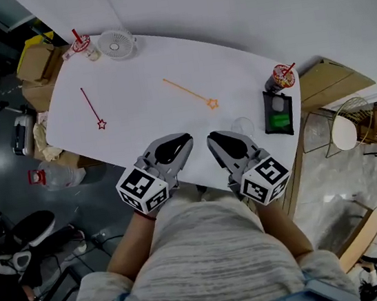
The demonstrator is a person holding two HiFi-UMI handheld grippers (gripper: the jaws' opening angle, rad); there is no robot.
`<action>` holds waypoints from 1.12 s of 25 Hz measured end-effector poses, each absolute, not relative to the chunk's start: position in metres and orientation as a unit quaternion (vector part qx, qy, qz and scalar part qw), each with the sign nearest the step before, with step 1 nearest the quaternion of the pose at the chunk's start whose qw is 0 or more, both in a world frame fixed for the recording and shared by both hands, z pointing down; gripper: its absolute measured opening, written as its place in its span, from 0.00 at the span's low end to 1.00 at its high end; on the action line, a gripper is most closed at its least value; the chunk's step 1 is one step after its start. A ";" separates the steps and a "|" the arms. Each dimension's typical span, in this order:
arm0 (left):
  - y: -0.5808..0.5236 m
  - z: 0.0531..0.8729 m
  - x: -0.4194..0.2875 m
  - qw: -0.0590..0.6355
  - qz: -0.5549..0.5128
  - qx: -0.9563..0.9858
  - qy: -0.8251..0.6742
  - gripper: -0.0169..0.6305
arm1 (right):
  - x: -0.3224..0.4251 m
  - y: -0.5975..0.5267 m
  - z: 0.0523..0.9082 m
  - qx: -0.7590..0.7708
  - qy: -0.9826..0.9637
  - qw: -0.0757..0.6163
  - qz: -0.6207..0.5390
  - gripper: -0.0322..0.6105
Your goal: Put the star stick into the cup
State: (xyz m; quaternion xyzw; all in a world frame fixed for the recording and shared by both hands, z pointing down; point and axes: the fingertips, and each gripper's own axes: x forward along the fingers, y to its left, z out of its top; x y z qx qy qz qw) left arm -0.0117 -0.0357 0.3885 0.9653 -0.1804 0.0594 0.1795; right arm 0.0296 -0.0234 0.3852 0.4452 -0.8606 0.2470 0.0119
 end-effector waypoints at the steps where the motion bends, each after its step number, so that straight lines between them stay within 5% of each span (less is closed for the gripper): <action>1: -0.039 0.389 -0.018 0.180 0.060 0.964 -0.186 0.05 | 0.023 -0.028 0.386 0.441 -0.863 0.015 0.248 0.07; 28: -0.142 0.459 -0.177 0.206 0.119 0.910 -0.339 0.31 | -0.086 -0.114 0.432 0.420 -0.865 0.055 0.269 0.07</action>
